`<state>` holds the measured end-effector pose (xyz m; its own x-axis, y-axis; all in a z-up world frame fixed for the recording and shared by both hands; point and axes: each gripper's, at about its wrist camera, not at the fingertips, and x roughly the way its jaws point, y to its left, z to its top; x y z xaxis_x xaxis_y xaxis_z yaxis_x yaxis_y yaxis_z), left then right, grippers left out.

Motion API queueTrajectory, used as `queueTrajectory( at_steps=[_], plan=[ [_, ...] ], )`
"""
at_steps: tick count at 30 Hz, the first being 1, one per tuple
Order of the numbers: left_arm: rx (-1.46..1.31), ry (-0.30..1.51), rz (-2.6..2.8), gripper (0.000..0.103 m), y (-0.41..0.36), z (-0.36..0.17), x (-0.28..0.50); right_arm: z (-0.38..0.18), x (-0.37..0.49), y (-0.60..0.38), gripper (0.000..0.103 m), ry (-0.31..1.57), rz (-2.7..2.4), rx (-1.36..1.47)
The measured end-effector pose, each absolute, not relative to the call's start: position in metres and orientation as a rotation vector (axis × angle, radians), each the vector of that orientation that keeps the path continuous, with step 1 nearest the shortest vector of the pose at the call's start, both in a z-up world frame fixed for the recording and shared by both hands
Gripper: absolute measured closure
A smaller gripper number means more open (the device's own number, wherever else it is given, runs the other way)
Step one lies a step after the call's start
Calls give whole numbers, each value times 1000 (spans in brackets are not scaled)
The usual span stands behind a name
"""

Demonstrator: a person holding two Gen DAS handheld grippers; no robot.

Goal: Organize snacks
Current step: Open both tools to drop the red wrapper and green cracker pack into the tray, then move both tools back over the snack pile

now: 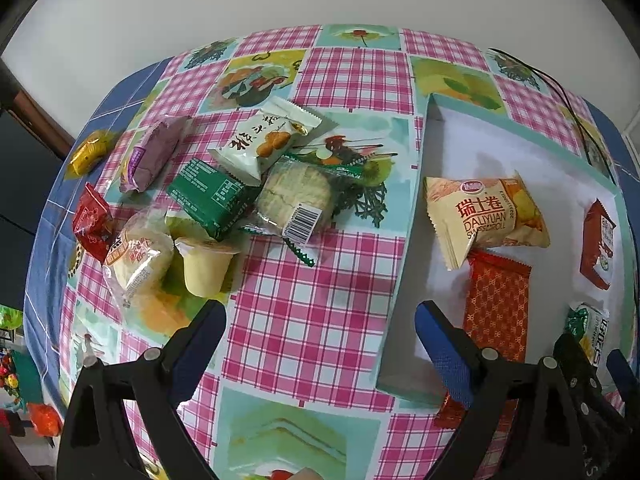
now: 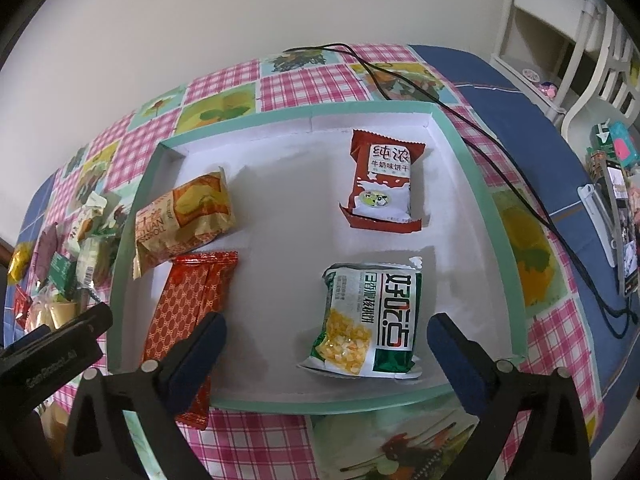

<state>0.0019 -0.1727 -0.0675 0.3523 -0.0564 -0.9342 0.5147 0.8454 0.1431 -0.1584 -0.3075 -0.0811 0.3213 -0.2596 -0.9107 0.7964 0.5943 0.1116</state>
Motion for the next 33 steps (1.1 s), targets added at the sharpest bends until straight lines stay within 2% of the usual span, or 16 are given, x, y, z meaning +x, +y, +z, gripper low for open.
queueTrajectory(
  at_steps=[19,33],
  plan=[
    [444,1132,-389,7,-161,-66,12,-77,-143,-293,0,986,-712,581],
    [396,1082,-332,7,-117,-45,58,-65,-118,-276,0,932,-706,615]
  ],
)
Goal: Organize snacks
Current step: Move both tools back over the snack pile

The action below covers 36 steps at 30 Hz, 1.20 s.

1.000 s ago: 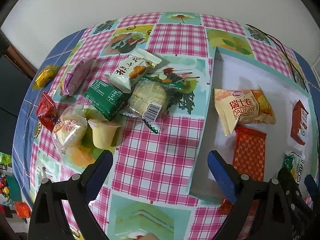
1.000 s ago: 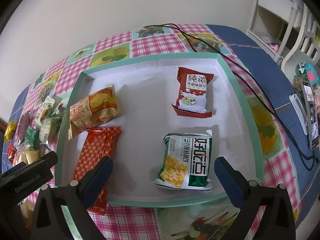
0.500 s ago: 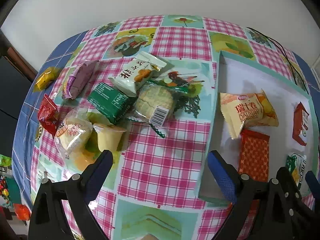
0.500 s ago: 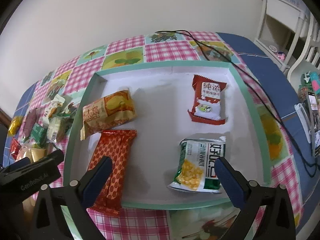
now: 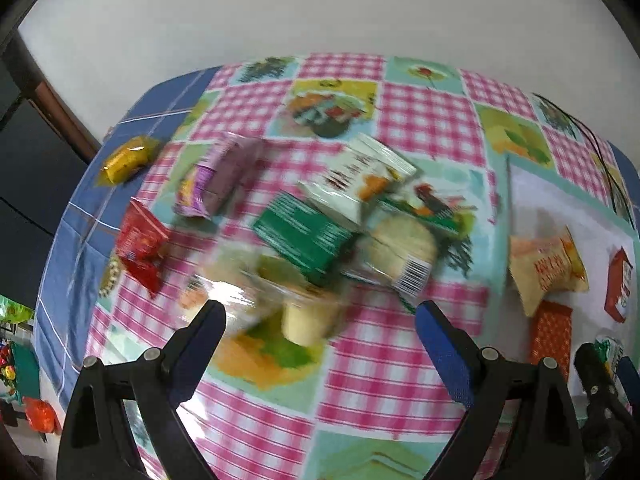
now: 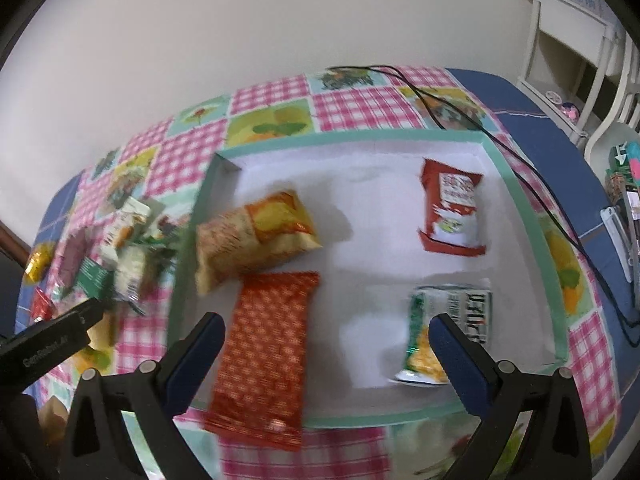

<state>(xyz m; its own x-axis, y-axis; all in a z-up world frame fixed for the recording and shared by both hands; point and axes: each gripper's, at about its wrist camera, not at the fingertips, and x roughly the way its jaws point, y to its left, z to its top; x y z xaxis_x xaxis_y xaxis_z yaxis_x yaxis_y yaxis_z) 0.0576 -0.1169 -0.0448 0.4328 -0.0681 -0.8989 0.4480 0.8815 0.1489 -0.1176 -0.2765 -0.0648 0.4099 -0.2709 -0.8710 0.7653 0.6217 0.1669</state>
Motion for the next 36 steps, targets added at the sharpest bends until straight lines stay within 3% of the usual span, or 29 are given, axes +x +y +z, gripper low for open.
queueTrajectory(
  at_steps=[12,25,29,36],
  plan=[
    [345,1091,-268,7,-53,-36,113,-40,-67,-238,0,842,-592,677],
    [241,1203,-276,7,-12,-57,153,-56,15,-173,1,931,-449,581],
    [157,1264,-324,7,-12,-66,158,-73,32,-163,15,989,-423,569],
    [69,1328,-359,7,-18,-81,160,-88,49,-149,26,1020,-378,548]
  ],
)
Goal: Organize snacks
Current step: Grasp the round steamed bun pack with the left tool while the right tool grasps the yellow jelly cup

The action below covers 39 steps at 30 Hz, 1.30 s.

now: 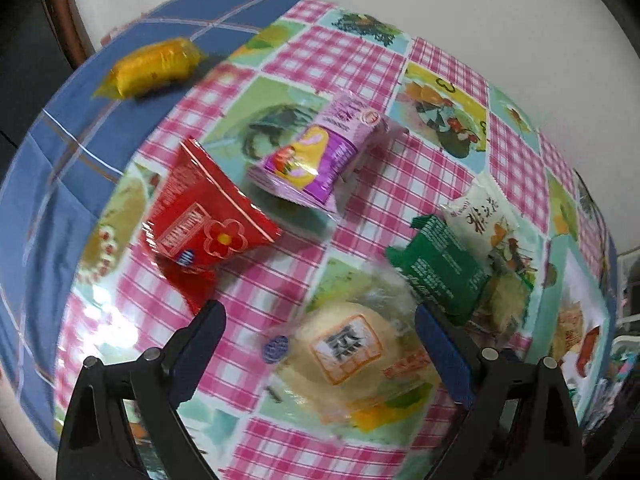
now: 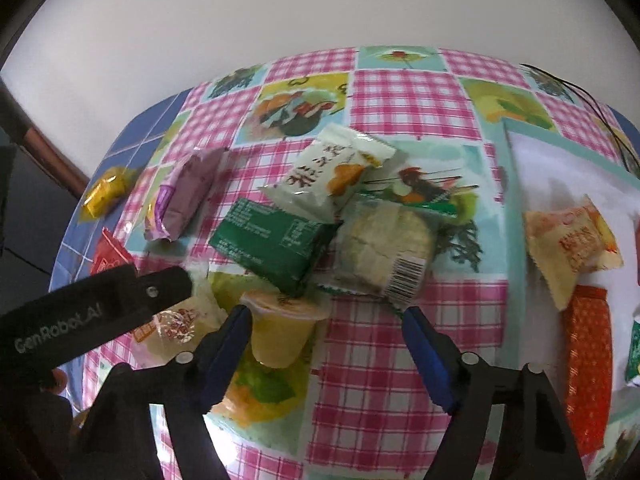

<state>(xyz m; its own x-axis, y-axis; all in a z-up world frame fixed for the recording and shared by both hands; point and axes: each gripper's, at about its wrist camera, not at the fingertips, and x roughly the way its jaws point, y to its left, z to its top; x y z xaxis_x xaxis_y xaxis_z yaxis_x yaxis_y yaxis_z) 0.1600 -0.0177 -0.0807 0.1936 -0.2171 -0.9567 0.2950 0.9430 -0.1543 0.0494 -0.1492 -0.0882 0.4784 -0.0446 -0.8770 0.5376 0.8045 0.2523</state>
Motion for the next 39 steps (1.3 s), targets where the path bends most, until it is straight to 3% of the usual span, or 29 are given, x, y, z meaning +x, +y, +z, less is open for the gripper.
queueTrajectory(
  at_steps=[3,9,30,36,37,39],
  plan=[
    [61,1343,-343,7,-19,-88,161,-91,54,-148,31,1022,-379,544],
    [40,1373,-332,7,-20,-96,160,-97,58,-147,55,1030,-356,558],
    [76,1396,-309,10,-31,-103,154,-100,37,-162,57,1051,-376,577],
    [81,1370,-315,22,-44,-99,142,-99,33,-165,57,1057,-374,591],
    [68,1367,-324,63,-45,-98,141,-99,32,-166,57,1058,-374,596],
    [23,1385,-337,74,-45,-96,139,-99,31,-168,57,1058,-374,607]
  ],
)
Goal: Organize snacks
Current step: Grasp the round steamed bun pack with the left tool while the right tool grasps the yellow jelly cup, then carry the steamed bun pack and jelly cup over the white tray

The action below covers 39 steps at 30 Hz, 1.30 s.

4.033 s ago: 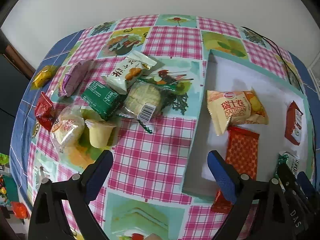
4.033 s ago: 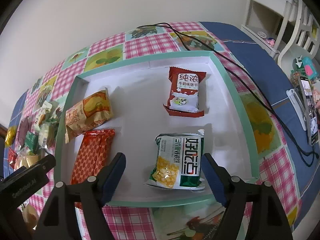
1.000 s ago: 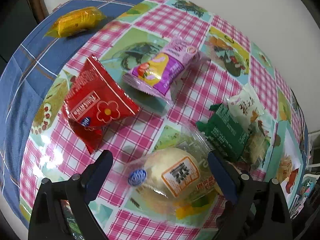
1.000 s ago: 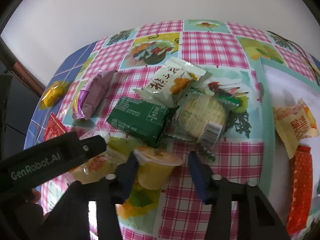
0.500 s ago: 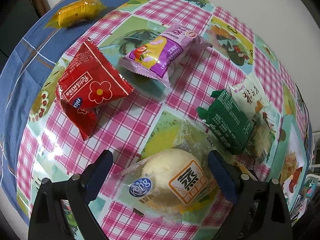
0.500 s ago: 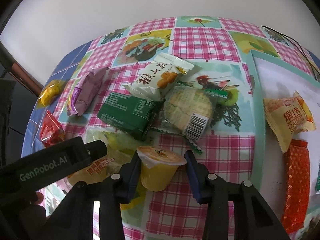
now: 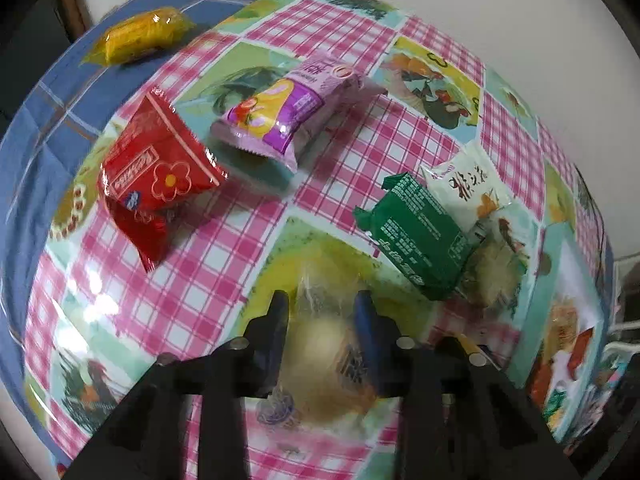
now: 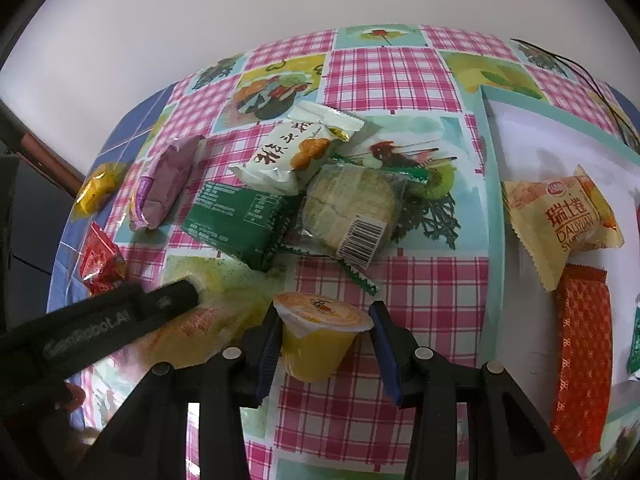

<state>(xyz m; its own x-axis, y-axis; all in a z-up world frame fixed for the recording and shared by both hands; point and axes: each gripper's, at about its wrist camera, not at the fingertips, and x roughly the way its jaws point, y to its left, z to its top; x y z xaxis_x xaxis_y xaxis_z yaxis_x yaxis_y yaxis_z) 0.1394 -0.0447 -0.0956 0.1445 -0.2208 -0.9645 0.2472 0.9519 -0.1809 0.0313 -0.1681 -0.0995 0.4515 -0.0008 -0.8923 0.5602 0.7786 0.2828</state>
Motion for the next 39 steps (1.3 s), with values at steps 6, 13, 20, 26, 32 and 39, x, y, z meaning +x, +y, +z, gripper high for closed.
queueTrajectory(
  at_steps=[6,13,20,26,32,39],
  plan=[
    [35,1377,-328,75,-47,-98,134,-98,26,-174,57,1052,-369,639],
    [13,1396,-327,60,-37,-90,135,-99,22,-175,57,1077,-358,648],
    [74,1363,-363,38,-34,-73,132,-100,14,-170,58,1120,-349,657],
    [165,1328,-423,25,-43,-61,119,-96,6,-169,57,1144,-356,647],
    [303,1299,-463,19,-52,-60,104,-94,-3,-168,57,1170,-360,654],
    [413,1294,-444,19,-48,-71,96,-87,-10,-165,57,1169,-360,649]
  ],
)
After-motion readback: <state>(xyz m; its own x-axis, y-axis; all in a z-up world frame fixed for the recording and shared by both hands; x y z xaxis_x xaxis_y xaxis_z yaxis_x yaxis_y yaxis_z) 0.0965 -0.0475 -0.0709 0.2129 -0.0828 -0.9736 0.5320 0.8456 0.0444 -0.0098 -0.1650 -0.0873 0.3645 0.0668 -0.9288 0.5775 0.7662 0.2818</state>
